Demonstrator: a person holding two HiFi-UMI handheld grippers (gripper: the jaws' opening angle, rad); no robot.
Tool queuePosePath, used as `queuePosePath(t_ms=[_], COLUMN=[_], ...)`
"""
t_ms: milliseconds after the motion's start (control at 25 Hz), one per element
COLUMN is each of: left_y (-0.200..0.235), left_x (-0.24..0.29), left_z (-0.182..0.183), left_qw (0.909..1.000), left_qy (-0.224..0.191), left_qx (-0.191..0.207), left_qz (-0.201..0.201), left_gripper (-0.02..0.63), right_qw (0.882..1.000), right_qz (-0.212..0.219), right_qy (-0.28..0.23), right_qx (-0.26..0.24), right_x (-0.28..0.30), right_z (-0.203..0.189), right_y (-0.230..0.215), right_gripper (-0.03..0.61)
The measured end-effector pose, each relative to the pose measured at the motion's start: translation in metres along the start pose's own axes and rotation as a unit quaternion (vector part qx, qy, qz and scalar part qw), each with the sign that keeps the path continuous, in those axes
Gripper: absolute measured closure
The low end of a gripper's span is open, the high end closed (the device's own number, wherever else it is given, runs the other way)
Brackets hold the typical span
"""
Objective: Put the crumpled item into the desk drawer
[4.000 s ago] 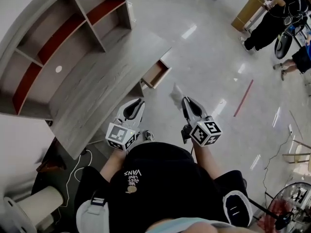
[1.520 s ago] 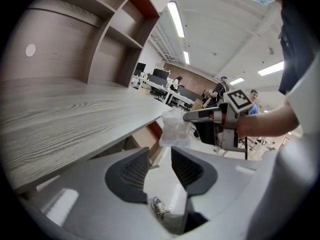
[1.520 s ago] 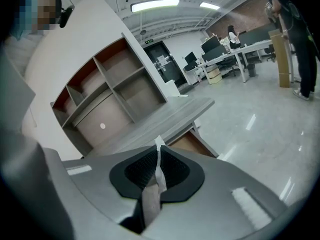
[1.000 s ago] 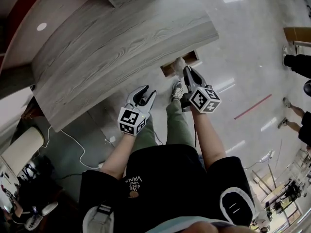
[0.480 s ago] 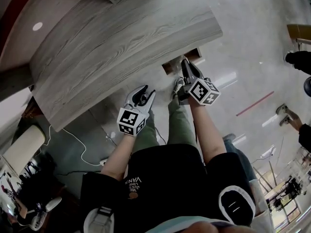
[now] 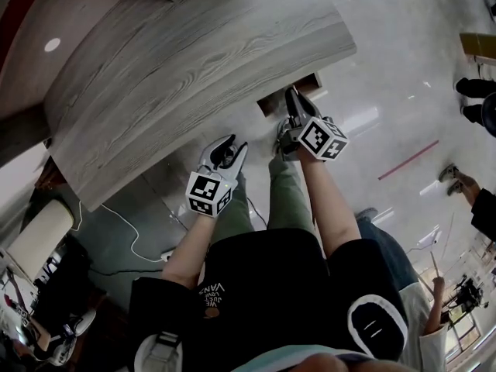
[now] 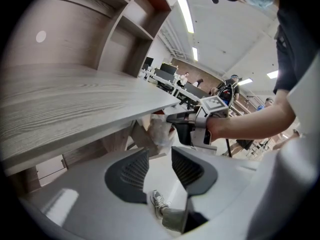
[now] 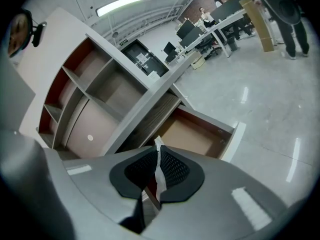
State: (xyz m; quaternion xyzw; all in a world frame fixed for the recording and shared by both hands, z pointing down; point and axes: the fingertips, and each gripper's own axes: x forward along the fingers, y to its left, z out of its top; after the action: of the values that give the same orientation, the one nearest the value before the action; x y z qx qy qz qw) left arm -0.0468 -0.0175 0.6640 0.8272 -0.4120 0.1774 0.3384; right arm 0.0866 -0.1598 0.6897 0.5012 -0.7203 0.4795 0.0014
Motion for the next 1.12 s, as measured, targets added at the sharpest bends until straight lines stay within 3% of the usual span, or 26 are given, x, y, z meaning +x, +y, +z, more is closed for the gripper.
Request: queuePosePath(t_ms=[200, 600, 1120], left_y=[0.0, -0.006, -0.006], left_x=[0.004, 0.011, 0.014], left_z=[0.0, -0.003, -0.006], left_qw=[1.0, 0.9999, 0.9998], left_qy=[0.004, 0.012, 0.019], left_qx=[0.0, 0.0, 0.0], left_qz=[-0.001, -0.004, -0.006], left_gripper=[0.466, 0.466, 0.455], right_qw=[1.0, 0.988, 0.979], right_qz=[-0.017, -0.063, -0.115], right_qy=[0.016, 0.055, 0.068], right_qx=[-0.021, -0.131, -0.154], right_x=[0.002, 0.003, 0.003], right_z=[-0.003, -0.006, -0.007], right_y=[-0.006, -0.017, -0.038], right_gripper=[0.557, 0.555, 0.522])
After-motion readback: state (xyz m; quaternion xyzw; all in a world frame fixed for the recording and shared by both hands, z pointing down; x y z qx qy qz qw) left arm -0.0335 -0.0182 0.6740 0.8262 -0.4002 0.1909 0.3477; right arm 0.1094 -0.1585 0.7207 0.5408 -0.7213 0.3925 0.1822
